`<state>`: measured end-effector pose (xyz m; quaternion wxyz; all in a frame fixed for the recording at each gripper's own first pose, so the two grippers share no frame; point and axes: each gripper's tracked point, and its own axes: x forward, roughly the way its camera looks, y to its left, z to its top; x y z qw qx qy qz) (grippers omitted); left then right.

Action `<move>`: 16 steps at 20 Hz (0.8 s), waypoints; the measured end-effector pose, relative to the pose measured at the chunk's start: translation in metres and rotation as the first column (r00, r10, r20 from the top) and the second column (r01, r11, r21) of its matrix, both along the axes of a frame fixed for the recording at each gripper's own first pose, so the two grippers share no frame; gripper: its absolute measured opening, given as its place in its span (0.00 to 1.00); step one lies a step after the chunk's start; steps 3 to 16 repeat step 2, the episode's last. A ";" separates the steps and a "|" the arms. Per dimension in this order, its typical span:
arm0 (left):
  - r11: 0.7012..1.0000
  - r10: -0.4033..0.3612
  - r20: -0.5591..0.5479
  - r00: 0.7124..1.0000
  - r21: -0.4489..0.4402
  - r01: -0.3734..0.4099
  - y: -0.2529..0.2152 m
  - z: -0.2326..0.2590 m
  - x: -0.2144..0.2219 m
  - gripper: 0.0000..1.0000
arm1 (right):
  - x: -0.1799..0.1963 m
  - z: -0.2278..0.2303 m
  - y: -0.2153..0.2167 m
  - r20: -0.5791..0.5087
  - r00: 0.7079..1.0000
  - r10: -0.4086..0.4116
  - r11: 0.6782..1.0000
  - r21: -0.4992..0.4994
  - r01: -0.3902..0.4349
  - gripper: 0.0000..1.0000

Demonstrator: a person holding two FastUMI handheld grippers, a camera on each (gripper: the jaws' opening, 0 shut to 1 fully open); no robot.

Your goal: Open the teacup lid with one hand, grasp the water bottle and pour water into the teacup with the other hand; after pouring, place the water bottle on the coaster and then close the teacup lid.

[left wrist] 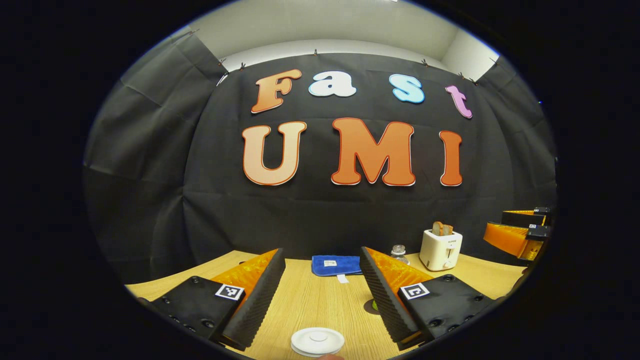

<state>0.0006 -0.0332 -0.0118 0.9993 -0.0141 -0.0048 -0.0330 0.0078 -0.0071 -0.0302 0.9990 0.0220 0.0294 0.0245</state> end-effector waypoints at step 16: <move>1.000 0.001 0.004 1.000 0.009 -0.001 -0.001 0.001 0.000 0.98 | 0.001 -0.002 -0.004 -0.002 1.000 -0.017 1.000 -0.014 0.017 0.98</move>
